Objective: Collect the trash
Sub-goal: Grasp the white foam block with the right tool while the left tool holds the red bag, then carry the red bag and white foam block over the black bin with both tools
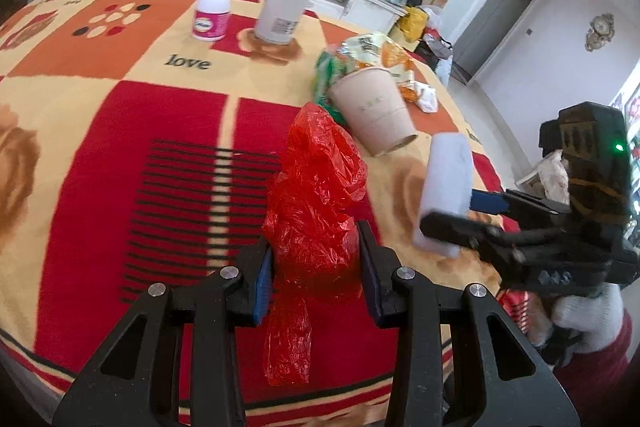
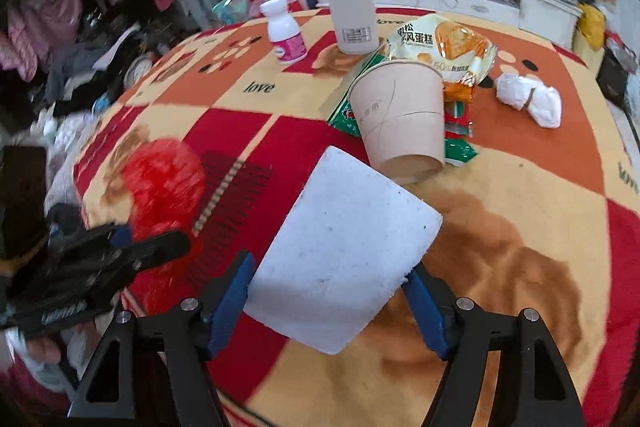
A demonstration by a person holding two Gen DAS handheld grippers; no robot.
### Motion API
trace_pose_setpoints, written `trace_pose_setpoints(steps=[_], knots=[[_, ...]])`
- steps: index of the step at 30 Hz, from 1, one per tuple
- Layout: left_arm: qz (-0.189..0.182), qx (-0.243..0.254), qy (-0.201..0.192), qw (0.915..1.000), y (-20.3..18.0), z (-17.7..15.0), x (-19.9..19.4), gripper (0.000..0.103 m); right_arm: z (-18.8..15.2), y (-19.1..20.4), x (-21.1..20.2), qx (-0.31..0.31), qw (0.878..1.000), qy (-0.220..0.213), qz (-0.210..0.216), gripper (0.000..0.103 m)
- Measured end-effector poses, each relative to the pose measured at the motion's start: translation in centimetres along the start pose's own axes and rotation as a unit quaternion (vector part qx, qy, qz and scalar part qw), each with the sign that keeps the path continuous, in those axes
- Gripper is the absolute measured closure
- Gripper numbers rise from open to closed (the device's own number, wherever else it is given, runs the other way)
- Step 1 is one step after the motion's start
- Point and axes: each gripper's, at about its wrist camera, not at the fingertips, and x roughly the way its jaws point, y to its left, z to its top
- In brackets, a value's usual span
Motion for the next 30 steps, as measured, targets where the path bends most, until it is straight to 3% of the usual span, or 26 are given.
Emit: trace_pose_setpoints(steps=[5, 9, 16, 23, 25, 30], knots=[[-0.004, 0.009, 0.005, 0.9999, -1.3, 0.1, 0.7, 0.068, -0.9, 0.5, 0.2, -0.079, 0.993, 0.082, -0.024, 0.031], [-0.005, 0.008, 0.012, 0.9999, -1.8, 0.0, 1.3, 0.068, -1.9, -0.7, 1.8, -0.068, 0.992, 0.099, -0.031, 0.030], [0.002, 0.009, 0.014, 0.9999, -1.7, 0.0, 1.1, 0.068, -2.9, -2.7, 2.8, 0.021, 0.998, 0.054, -0.032, 0.024], [0.001, 0.006, 0.019, 0.9998, -2.0, -0.3, 1.7, 0.068, -4.5, -2.0, 1.3, 0.048, 0.998, 0.013, -0.028, 0.025], [0.002, 0.013, 0.019, 0.9997, -2.4, -0.3, 1.7, 0.068, -5.2, -2.1, 1.1, 0.046, 0.999, 0.008, -0.027, 0.042], [-0.002, 0.018, 0.022, 0.9996, -3.6, -0.3, 2.0, 0.068, -5.9, -2.5, -0.4, 0.038, 0.999, -0.009, -0.014, 0.043]])
